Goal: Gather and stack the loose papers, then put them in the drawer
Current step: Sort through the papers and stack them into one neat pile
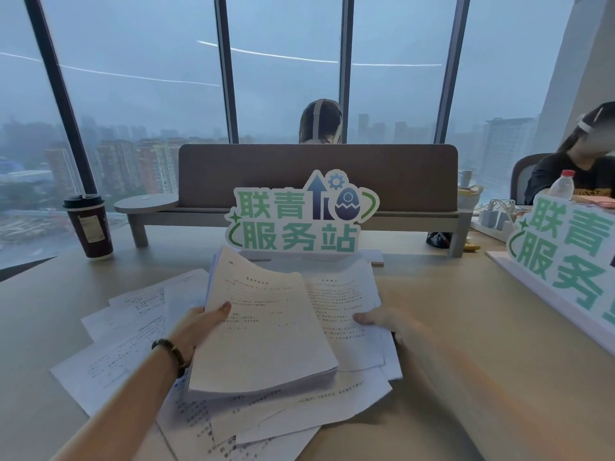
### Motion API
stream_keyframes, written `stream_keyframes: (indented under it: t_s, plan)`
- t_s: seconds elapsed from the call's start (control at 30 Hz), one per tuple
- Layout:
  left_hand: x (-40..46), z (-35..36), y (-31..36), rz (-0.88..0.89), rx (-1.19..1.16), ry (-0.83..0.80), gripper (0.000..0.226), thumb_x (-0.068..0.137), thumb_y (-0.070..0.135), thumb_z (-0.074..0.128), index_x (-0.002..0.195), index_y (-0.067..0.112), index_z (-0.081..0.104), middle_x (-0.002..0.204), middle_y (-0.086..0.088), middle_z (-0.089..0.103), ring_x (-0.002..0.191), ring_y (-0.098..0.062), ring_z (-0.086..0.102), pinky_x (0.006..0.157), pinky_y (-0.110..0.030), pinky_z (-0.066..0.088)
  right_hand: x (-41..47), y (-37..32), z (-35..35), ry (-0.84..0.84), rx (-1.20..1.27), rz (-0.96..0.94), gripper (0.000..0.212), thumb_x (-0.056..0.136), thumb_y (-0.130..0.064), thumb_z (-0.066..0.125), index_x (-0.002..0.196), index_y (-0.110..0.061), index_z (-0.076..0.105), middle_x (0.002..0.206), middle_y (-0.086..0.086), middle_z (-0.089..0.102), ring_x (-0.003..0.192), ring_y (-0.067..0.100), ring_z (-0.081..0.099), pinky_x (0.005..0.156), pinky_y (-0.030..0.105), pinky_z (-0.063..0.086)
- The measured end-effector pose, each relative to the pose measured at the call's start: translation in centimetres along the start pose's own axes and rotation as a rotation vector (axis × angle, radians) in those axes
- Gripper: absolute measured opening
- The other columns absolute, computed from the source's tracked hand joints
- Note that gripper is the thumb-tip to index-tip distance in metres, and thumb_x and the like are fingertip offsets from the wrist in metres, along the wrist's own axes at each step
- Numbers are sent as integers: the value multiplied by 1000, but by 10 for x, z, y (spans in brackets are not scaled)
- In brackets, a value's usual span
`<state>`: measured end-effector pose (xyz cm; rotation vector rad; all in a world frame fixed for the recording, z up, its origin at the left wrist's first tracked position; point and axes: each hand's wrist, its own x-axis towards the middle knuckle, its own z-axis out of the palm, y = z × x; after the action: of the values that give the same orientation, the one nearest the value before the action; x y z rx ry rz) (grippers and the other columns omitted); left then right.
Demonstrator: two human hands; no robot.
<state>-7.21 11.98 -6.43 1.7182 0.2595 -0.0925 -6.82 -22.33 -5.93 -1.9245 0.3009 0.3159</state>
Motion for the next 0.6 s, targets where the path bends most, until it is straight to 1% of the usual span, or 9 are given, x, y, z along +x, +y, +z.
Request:
stream_keyframes:
  t_s: [0.1,0.13,0.2,0.27,0.3,0.37,0.4,0.5,0.6]
  plan:
    - [-2,5,1,-4,7,-21,32,94,24,62,111,-2,64,98,-22,72,82,-36,70,63,-37,58,-4,-4,-3,51,-32,-40,50,89,-16,73,135,-5,57,141,8,56,132,30,50,114,39,37]
    - [-2,7,2,-5,9,-27,32,94,24,62,111,-2,64,98,-22,72,83,-36,70,65,-38,58,-5,-5,-8,71,-52,-59,48,88,-19,75,132,-7,59,138,7,59,127,29,54,111,40,40]
    - [-2,12,3,-7,12,-39,32,94,25,62,110,-3,65,100,-24,72,85,-38,70,71,-42,59,-10,-9,-18,104,-42,-94,32,87,-18,76,116,-12,64,122,3,65,111,24,59,98,37,45]
    - [-3,20,5,-9,9,-58,32,94,25,63,109,-3,67,101,-25,72,85,-38,70,71,-42,60,-17,-15,-29,130,-7,-125,17,88,-15,74,102,-18,64,110,1,66,101,22,59,86,35,44]
    - [-3,24,5,-10,8,-66,32,94,26,63,108,-3,67,100,-24,72,85,-38,70,70,-41,60,-20,-18,-34,147,-3,-137,15,89,-15,74,100,-17,64,108,2,68,97,21,62,80,33,46]
    - [-4,34,5,-6,18,-81,32,94,26,63,107,-3,68,99,-24,73,84,-37,71,69,-40,60,-29,-28,-42,180,-38,-160,18,89,-13,72,105,-11,65,101,6,71,86,20,67,63,29,49]
    - [-4,39,6,-5,24,-88,32,94,27,63,107,-2,68,99,-23,73,85,-38,71,70,-40,60,-34,-34,-46,195,-55,-178,20,89,-12,71,108,-9,65,100,8,71,83,20,68,58,27,49]
    - [-6,52,8,-4,48,-114,33,94,28,63,108,-1,68,101,-23,73,91,-40,70,78,-44,59,-45,-54,-58,223,-72,-220,20,88,-12,71,107,-6,67,92,8,71,78,21,69,54,26,49]
    - [-6,61,10,-8,88,-132,35,94,31,63,109,0,68,100,-22,73,91,-39,71,76,-43,59,-58,-75,-68,249,-92,-264,14,87,-16,73,97,-8,67,85,4,69,73,18,67,52,25,47]
